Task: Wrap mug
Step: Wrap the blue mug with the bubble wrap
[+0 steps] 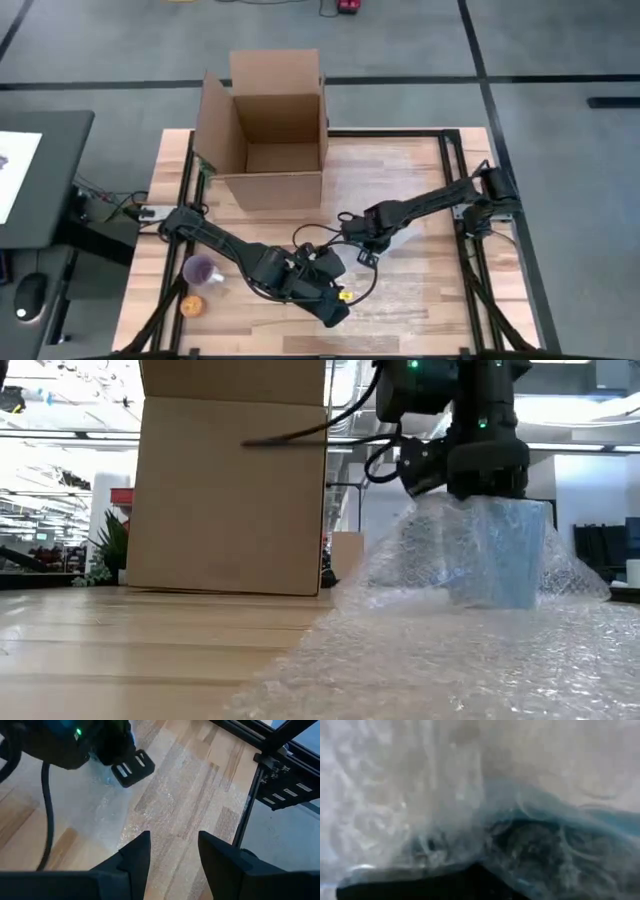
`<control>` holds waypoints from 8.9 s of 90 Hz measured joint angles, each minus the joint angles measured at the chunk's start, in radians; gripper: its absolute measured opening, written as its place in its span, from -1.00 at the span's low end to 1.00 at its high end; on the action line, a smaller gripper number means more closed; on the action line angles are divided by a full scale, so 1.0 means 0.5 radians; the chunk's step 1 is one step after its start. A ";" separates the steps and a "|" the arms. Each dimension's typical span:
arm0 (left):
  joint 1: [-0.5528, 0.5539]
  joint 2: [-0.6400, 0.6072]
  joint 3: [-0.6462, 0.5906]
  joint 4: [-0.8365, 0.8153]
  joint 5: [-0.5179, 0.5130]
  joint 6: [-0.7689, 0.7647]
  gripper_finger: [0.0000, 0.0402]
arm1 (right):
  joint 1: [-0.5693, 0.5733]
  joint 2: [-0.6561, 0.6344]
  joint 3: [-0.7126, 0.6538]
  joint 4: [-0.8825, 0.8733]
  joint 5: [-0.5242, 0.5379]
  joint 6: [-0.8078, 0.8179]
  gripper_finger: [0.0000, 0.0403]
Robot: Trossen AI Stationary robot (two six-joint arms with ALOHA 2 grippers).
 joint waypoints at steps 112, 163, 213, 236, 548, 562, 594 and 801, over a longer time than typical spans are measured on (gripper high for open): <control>0.000 0.000 0.000 0.034 -0.001 0.001 -0.27 | 0.011 0.123 -0.010 0.111 0.021 -0.028 -0.98; 0.000 0.000 0.000 0.037 -0.001 0.006 -0.27 | -0.090 -0.574 0.040 -0.124 -0.007 -0.101 -0.71; 0.000 0.000 0.000 0.036 -0.001 0.004 -0.27 | -0.250 -0.626 -0.148 -0.163 0.003 -0.305 0.20; 0.001 0.000 0.000 0.035 -0.001 0.006 -0.27 | -0.226 -0.282 -0.166 0.009 -0.038 -0.330 0.34; 0.027 -0.002 0.000 -0.055 -0.001 0.075 -0.27 | 0.816 -0.665 0.160 -0.491 -0.049 0.607 -0.95; 0.054 -0.002 0.000 -0.060 -0.001 0.088 -0.27 | 0.768 -0.461 0.006 -0.081 -0.059 0.570 -0.97; 0.069 -0.002 0.000 -0.133 -0.004 0.043 -0.27 | 0.755 -0.058 -0.120 0.153 -0.194 0.554 -1.00; 0.061 0.001 -0.001 -0.133 0.010 0.053 -0.27 | 0.703 -0.120 -0.114 0.309 0.193 0.574 -0.87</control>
